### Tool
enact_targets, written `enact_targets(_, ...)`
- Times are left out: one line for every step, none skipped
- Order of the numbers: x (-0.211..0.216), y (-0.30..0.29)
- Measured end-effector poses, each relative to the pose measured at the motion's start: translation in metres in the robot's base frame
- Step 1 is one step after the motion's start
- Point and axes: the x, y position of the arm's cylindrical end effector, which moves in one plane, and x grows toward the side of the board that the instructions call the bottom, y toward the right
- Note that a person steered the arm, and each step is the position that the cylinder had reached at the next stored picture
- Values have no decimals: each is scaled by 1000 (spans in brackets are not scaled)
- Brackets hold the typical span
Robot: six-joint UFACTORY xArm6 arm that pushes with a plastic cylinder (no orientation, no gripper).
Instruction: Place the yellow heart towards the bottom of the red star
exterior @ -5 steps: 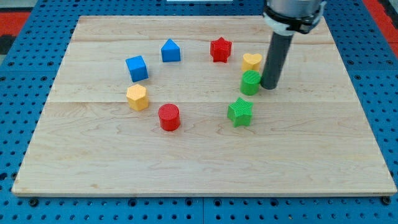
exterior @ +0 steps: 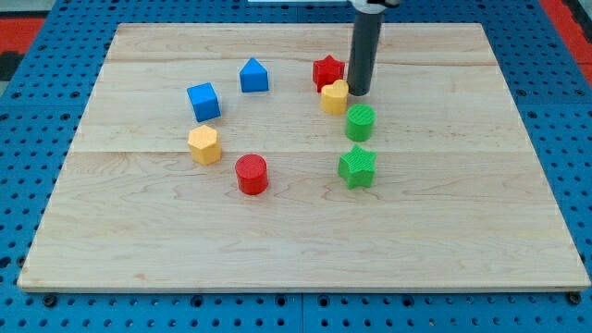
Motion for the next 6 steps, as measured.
enact_targets(1, 81)
enact_targets(37, 92)
enact_targets(77, 82)
enact_targets(112, 63)
enact_targets(151, 62)
enact_targets(169, 50)
